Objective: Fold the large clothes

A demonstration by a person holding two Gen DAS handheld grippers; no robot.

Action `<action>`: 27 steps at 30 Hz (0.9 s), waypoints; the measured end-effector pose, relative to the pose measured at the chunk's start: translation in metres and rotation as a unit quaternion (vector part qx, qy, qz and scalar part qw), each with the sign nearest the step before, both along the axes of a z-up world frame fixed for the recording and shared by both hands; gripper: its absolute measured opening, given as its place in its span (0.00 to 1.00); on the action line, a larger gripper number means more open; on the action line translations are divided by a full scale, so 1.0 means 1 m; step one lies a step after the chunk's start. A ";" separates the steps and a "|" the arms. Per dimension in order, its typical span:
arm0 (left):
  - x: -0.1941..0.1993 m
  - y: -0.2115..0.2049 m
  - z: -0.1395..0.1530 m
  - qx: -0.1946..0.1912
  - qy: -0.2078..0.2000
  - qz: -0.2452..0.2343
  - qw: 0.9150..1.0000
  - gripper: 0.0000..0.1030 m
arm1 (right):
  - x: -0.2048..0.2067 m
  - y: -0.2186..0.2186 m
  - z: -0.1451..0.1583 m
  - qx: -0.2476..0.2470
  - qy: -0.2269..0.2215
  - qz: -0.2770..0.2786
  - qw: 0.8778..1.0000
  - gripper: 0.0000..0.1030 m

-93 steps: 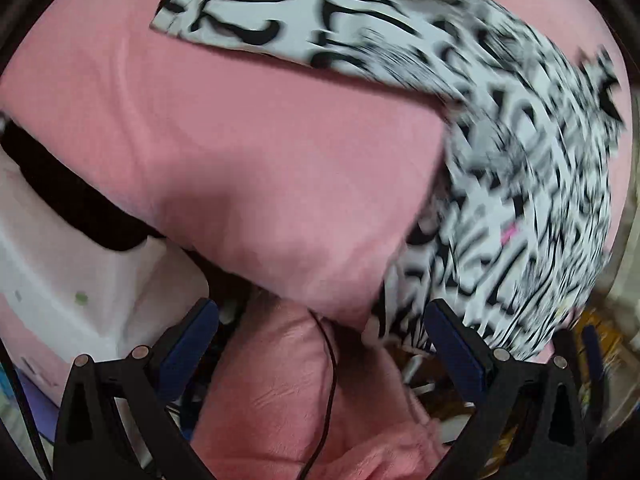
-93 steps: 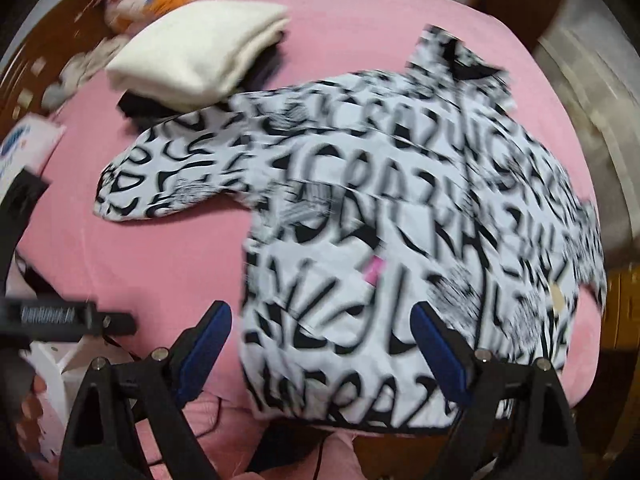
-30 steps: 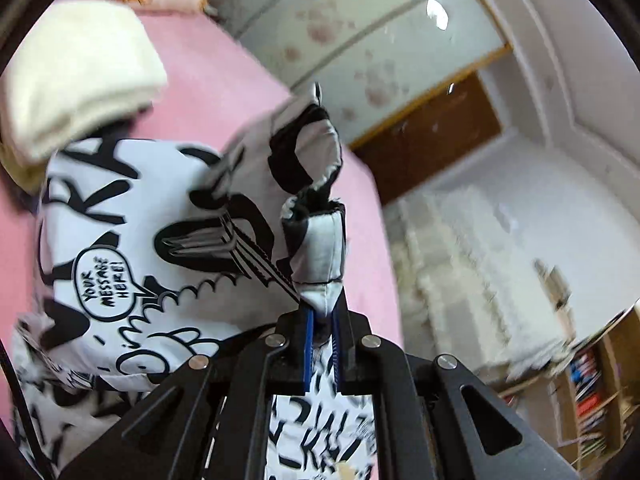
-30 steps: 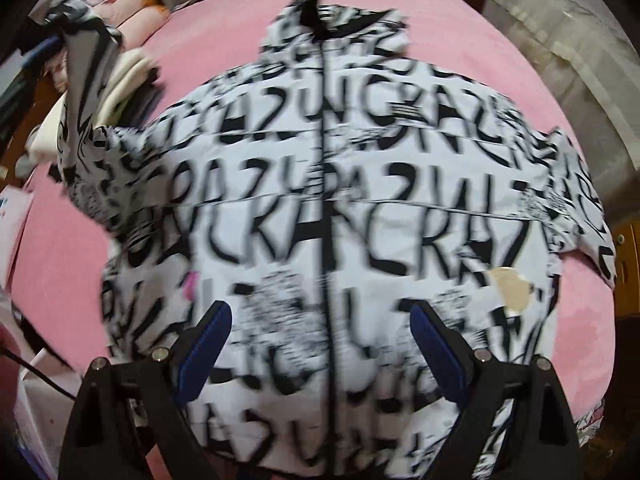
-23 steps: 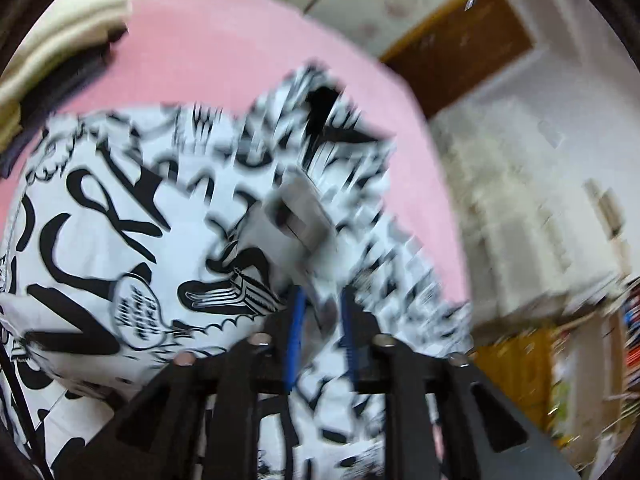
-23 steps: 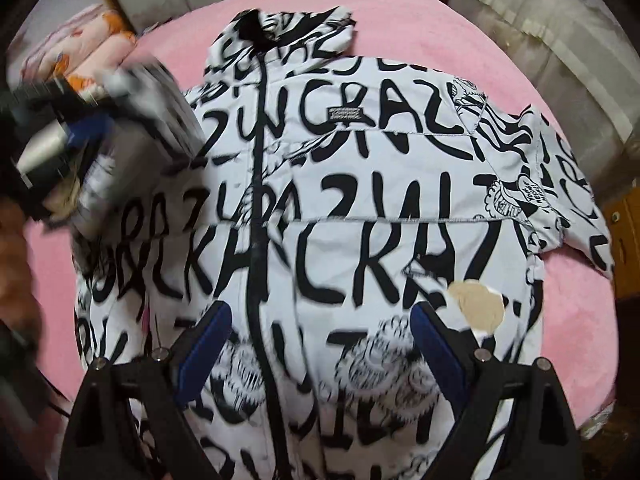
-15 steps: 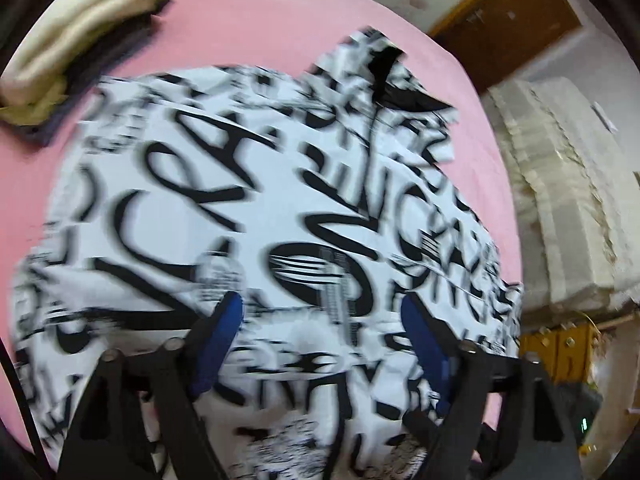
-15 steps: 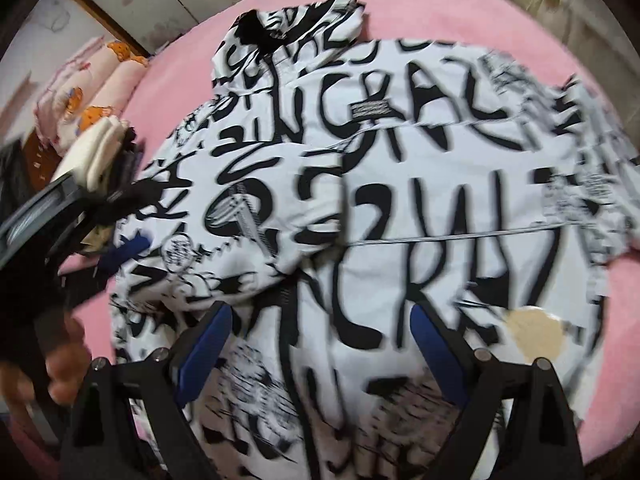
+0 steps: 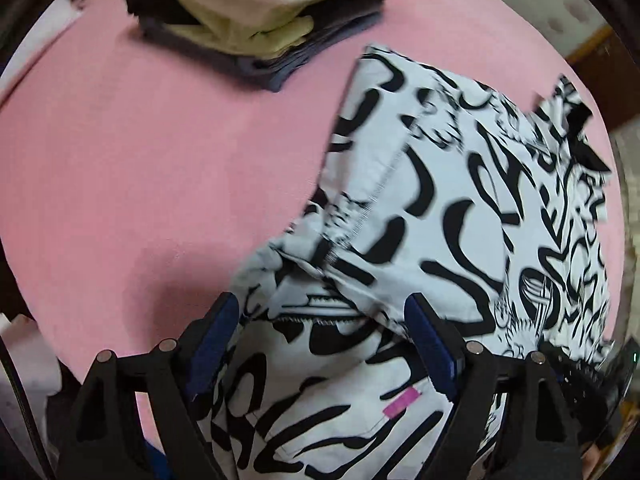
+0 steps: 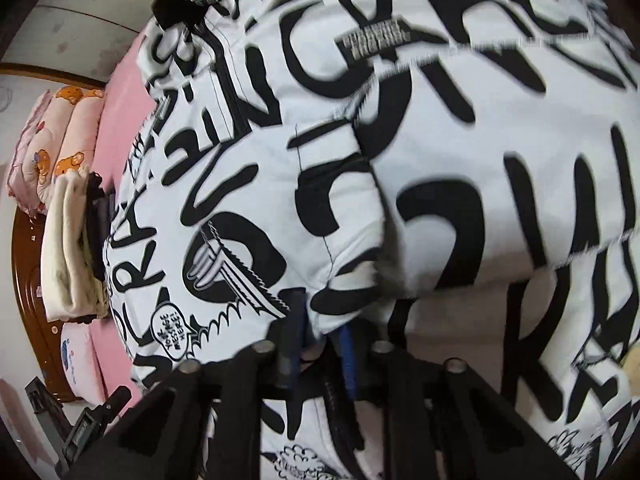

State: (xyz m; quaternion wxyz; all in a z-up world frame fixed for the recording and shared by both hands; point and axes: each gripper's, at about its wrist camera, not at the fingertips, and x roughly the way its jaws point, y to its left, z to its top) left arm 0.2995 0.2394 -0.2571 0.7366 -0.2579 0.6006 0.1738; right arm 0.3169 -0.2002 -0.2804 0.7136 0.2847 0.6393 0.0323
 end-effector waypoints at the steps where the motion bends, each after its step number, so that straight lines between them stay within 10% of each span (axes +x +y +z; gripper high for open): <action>1: -0.001 0.004 -0.002 -0.002 0.001 0.001 1.000 0.81 | -0.001 -0.002 0.005 -0.002 -0.017 0.004 1.000 0.07; 7: -0.001 0.007 -0.017 0.012 0.019 -0.039 0.999 0.61 | 0.008 0.000 0.070 -0.098 -0.187 0.066 0.975 0.06; 18: -0.031 0.025 -0.044 0.014 0.028 -0.041 0.999 0.51 | 0.031 -0.003 0.001 -0.170 -0.090 0.036 0.981 0.09; 27: -0.077 0.017 0.014 0.005 -0.071 -0.134 0.988 0.27 | 0.000 0.000 0.070 -0.217 -0.169 -0.014 0.962 0.35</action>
